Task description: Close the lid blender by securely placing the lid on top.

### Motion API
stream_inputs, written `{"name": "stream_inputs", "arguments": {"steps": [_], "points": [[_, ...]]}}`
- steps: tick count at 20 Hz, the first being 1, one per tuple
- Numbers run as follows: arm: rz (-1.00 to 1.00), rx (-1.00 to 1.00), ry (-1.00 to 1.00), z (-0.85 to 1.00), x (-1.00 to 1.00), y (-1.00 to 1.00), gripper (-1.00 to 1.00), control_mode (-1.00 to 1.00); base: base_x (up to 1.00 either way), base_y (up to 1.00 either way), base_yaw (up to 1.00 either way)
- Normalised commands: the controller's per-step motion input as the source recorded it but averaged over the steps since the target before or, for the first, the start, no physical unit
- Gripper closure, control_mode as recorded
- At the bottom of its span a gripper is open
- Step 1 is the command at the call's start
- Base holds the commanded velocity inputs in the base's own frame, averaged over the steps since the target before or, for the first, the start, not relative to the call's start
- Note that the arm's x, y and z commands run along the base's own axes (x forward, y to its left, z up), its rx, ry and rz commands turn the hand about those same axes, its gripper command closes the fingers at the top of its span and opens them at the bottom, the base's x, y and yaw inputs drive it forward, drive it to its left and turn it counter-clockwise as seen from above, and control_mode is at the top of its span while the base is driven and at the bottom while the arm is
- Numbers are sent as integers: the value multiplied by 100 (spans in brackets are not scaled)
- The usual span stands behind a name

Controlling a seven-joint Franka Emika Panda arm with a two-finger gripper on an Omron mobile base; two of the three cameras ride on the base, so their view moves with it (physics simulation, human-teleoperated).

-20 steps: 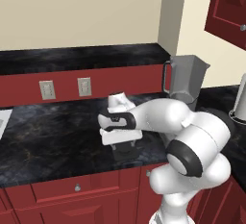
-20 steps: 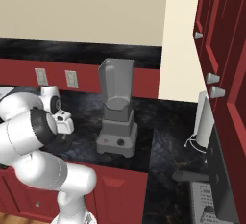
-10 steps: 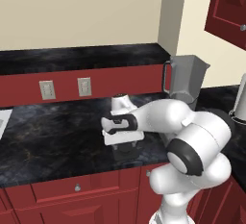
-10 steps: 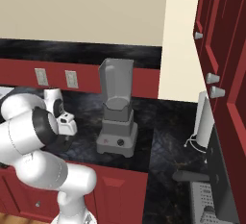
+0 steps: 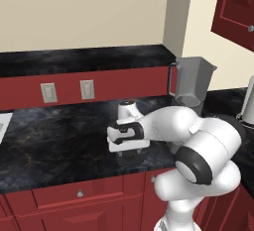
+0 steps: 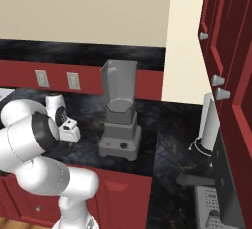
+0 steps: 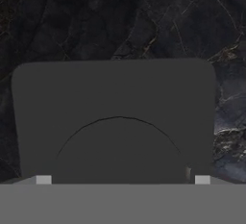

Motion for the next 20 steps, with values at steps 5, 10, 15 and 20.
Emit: {"name": "stream_inputs", "arguments": {"steps": [5, 10, 15, 20], "points": [[0, 0, 0, -33, 2, 6, -100, -100, 0, 0, 0], [0, 0, 0, -38, 4, 19, 100, -100, 0, 0, 0], [0, 2, -4, -12, 0, 5, 100, -100, 0, 0, 0], [0, 1, -20, 29, -6, 0, 100, -100, 0, 0, 0]]}}
